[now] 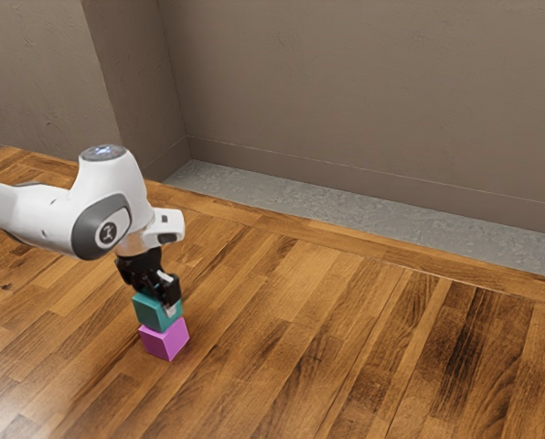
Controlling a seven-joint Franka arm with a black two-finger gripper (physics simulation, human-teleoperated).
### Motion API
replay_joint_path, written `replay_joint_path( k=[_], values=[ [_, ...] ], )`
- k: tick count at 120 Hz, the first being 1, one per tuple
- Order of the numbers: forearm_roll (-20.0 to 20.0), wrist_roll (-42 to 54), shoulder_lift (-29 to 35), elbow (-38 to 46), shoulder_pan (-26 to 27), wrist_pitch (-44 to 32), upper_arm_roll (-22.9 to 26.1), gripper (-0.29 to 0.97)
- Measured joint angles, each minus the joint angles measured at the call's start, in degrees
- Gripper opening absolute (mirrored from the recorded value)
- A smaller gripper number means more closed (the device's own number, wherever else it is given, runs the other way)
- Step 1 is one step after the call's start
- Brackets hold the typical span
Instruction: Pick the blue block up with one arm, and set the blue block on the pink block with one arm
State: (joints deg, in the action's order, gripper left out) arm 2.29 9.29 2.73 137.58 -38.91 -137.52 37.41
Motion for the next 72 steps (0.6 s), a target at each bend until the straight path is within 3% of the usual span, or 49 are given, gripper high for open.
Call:
replay_joint_path(
  k=[72],
  values=[
    [0.5,-1.5,2.0,1.9,0.1,1.0,0.0,0.34]
  ],
)
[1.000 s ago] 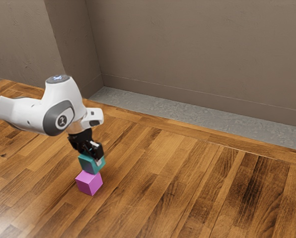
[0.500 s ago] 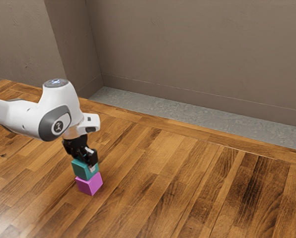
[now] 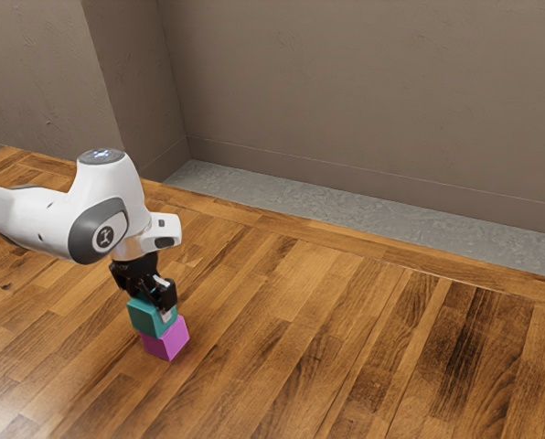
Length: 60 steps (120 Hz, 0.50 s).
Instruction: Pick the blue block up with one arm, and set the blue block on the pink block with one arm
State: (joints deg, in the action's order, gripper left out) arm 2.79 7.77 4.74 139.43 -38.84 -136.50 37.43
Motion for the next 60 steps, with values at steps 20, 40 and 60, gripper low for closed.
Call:
replay_joint_path(
  k=[20,40,60],
  values=[
    [0.1,-0.4,-0.4,-0.4,0.0,-0.1,0.0,0.34],
    [0.1,-0.6,-0.5,-0.6,-0.1,-0.2,-0.1,0.34],
    [0.1,-0.8,-0.8,-0.9,-0.1,-0.3,-0.1,0.34]
  ],
)
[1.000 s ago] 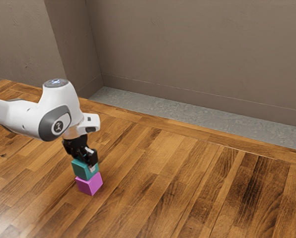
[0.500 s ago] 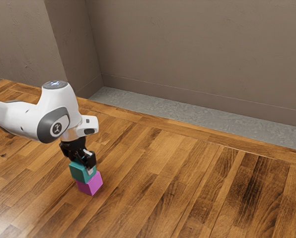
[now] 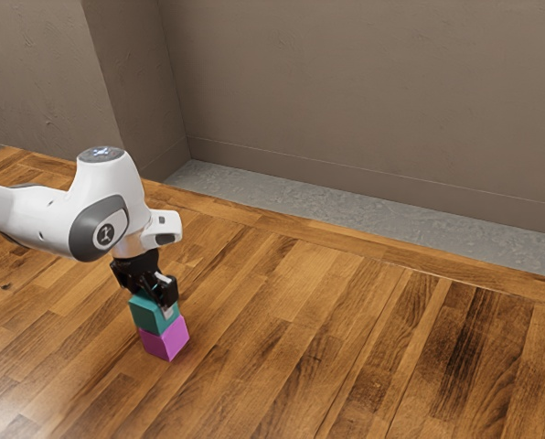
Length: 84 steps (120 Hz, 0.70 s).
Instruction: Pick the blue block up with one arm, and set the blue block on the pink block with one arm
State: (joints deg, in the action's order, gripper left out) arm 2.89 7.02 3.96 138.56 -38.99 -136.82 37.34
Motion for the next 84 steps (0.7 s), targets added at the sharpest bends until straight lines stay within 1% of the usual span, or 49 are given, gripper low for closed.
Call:
replay_joint_path(
  k=[42,63,84],
  values=[
    [0.0,-0.2,-0.4,-0.2,0.0,-0.2,0.0,0.34],
    [0.1,0.2,-0.3,-0.2,0.0,-0.2,0.0,0.52],
    [0.3,0.6,0.0,-0.4,0.0,-0.1,0.0,0.61]
  ],
)
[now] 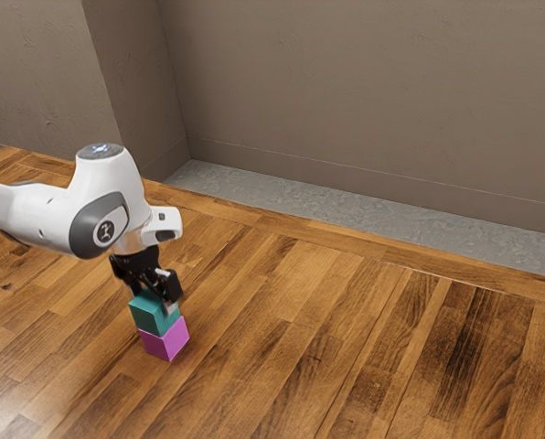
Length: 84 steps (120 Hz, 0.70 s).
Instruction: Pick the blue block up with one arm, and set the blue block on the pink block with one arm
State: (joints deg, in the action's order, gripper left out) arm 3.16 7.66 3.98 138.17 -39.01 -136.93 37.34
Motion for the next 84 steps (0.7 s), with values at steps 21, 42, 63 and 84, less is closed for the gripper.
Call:
replay_joint_path(
  k=[21,42,63,84],
  values=[
    [0.2,0.4,1.6,-0.5,-0.1,0.2,-0.1,0.65],
    [6.2,2.0,7.8,-3.5,0.0,3.2,-1.1,0.67],
    [7.3,3.6,10.5,-25.2,-0.1,22.3,-6.5,0.67],
    [5.5,6.4,10.4,-31.8,-0.4,37.2,-8.9,0.68]
  ],
)
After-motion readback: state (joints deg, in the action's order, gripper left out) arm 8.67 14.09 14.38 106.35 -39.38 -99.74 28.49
